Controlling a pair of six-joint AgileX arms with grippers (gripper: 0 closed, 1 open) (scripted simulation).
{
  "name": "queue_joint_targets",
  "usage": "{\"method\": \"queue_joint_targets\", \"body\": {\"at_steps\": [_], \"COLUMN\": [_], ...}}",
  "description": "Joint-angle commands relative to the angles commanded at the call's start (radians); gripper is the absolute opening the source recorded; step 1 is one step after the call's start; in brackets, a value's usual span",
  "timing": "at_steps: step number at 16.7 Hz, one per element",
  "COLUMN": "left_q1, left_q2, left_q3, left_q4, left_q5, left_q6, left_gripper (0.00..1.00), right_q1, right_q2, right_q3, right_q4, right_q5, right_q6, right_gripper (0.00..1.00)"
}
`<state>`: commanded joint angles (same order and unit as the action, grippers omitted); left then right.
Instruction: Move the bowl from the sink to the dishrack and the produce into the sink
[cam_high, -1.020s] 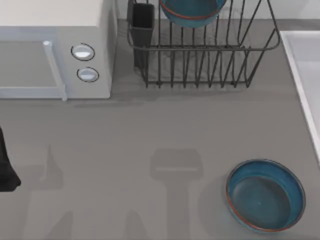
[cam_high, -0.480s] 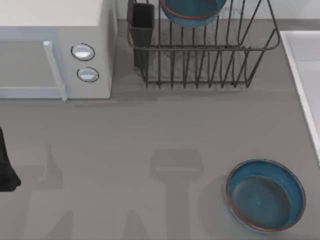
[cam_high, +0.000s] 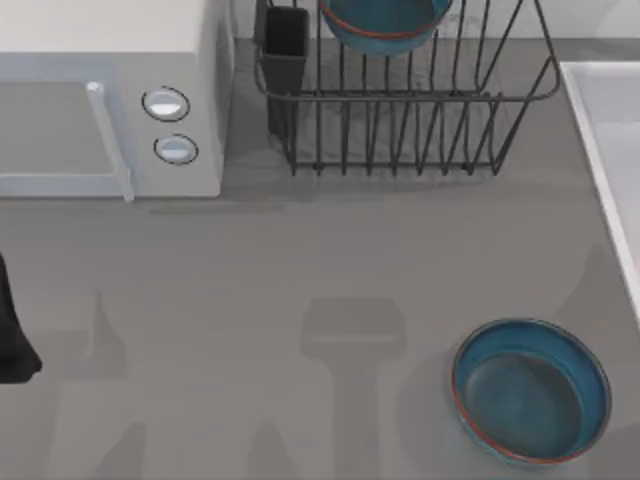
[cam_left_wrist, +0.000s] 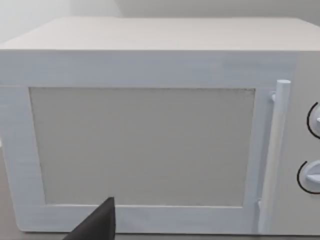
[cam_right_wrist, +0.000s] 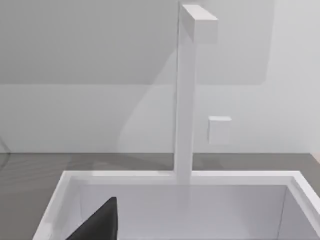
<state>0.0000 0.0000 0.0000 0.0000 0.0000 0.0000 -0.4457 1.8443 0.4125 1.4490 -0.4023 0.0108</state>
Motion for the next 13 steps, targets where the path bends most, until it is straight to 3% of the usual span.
{"method": "queue_joint_targets", "body": {"at_steps": [13], "left_q1": [0.0], "left_q2": [0.0], "left_q3": [0.0], "left_q4": [0.0], "left_q5": [0.0], "left_q6": [0.0], "left_gripper": [1.0], "right_q1": [0.329], "right_q2": [-1.448], "right_q3": [-0.316], "right_q4": [-1.091], "right_q5": [0.293], "right_q6": [-0.003], "right_gripper": [1.0]}}
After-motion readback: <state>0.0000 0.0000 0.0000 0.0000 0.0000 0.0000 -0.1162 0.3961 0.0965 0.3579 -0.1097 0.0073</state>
